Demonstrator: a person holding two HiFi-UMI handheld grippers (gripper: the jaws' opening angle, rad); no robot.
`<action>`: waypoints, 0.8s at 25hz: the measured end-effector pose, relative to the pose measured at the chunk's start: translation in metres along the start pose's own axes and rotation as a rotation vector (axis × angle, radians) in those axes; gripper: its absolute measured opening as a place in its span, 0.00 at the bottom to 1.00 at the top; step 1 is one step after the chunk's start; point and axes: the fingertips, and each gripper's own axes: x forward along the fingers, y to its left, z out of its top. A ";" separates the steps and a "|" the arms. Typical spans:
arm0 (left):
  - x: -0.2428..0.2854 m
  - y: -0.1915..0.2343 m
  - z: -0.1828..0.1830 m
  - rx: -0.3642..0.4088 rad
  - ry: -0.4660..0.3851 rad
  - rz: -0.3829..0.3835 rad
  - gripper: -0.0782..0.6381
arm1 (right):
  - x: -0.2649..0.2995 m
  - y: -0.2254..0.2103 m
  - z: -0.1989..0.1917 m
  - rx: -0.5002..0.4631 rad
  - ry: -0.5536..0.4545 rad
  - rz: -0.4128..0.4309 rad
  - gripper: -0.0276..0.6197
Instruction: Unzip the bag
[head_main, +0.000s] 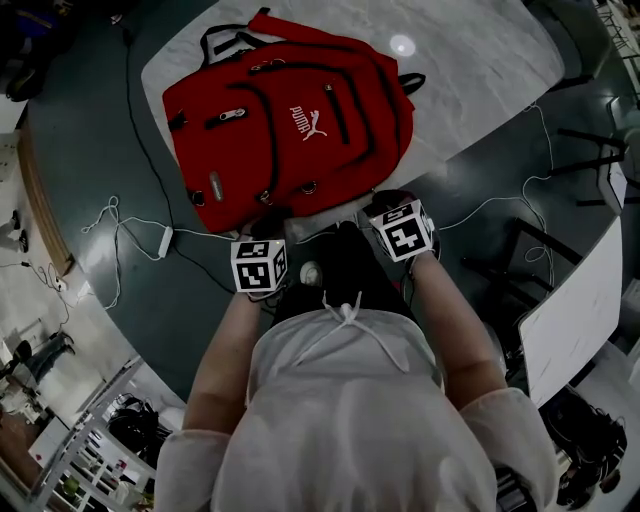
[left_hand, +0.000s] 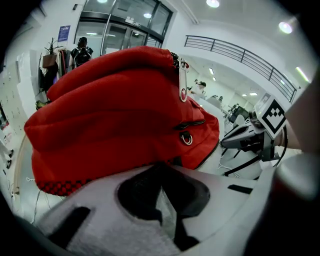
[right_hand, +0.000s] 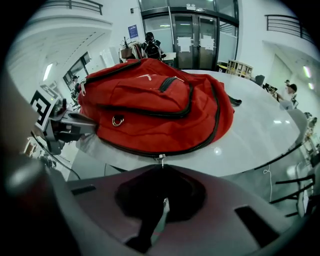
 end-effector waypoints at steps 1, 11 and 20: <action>0.000 0.000 0.000 0.004 0.000 0.004 0.14 | -0.001 -0.004 0.000 0.006 0.001 0.001 0.09; 0.000 0.000 -0.001 0.015 0.001 0.015 0.14 | -0.006 -0.058 0.003 -0.056 0.030 -0.043 0.09; 0.001 0.000 -0.001 0.006 0.000 0.024 0.14 | -0.004 -0.090 0.019 -0.076 0.033 -0.061 0.09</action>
